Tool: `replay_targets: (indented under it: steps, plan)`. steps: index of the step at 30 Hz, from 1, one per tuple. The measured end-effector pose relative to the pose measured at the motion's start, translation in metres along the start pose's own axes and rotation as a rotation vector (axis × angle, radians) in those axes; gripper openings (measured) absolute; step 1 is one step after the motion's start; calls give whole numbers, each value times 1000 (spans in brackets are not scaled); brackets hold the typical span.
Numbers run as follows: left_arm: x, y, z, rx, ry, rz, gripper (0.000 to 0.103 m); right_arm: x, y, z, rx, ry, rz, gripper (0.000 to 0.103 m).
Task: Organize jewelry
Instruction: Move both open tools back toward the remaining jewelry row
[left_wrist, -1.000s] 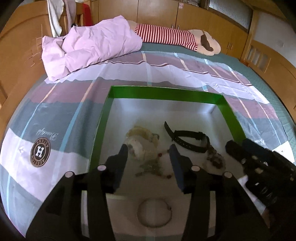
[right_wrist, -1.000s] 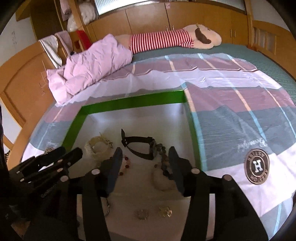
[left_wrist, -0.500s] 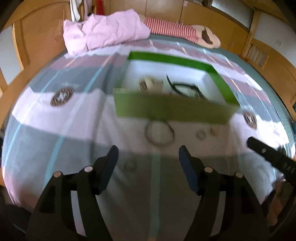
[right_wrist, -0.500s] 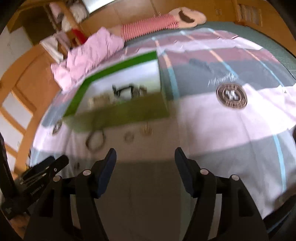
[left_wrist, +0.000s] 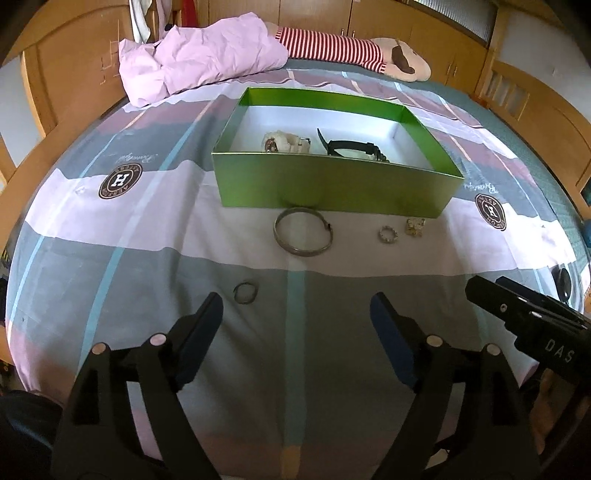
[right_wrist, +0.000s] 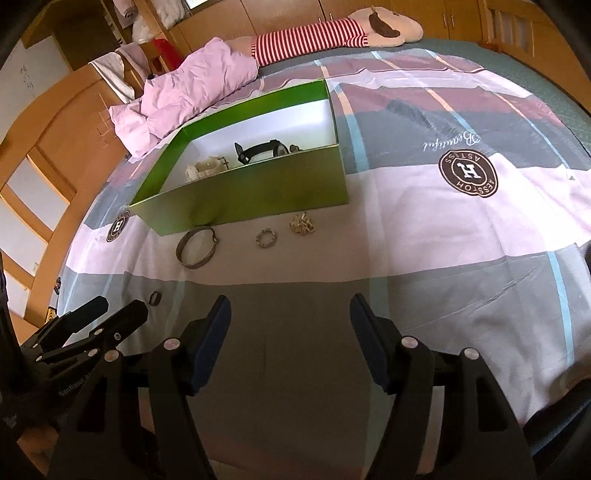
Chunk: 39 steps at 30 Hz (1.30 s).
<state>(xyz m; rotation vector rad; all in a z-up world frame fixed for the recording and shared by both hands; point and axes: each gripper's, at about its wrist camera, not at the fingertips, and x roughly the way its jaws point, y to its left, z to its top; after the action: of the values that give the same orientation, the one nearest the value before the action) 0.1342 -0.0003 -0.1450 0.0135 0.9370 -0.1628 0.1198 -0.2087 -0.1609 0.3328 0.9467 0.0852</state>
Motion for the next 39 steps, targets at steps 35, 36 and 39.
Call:
replay_targets:
  steps: [35, 36, 39]
  plan:
    - [20, 43, -12, -85, 61, 64, 84, 32, -8, 14, -12, -14, -47, 62]
    - [21, 41, -12, -79, 64, 61, 84, 41, -10, 23, -1, -18, -48, 59]
    - [22, 33, -14, -61, 72, 53, 84, 67, -13, 43, 30, 0, -43, 51]
